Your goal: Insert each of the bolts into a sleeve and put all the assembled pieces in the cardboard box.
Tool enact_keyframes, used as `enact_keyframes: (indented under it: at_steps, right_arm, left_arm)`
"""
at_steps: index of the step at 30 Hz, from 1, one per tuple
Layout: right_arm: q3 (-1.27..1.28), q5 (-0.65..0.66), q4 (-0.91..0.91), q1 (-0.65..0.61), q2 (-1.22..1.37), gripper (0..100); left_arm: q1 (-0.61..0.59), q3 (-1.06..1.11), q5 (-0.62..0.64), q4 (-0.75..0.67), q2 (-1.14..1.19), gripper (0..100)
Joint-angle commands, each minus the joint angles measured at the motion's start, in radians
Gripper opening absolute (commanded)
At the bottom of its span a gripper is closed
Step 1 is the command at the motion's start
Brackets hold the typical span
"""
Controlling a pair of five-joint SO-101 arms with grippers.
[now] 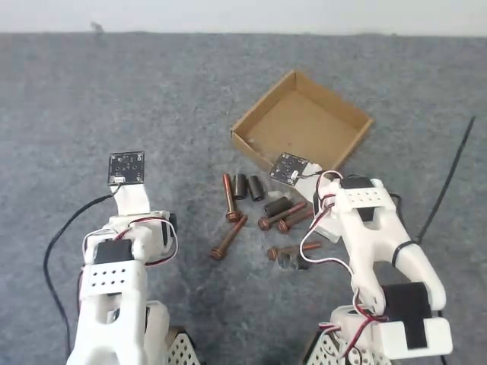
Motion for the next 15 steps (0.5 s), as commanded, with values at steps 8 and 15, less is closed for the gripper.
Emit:
enact_keyframes:
  at_steps: [8, 15]
  right_arm:
    - [-0.005, -0.006, 0.044, 0.01, -0.008, 14.7]
    - [0.0, 0.021, 0.048, 0.012, -0.005, 14.4]
  left_arm:
    - [0.002, -0.019, 0.003, -0.017, 0.006, 19]
    - [0.002, -0.019, 0.003, -0.017, 0.006, 19]
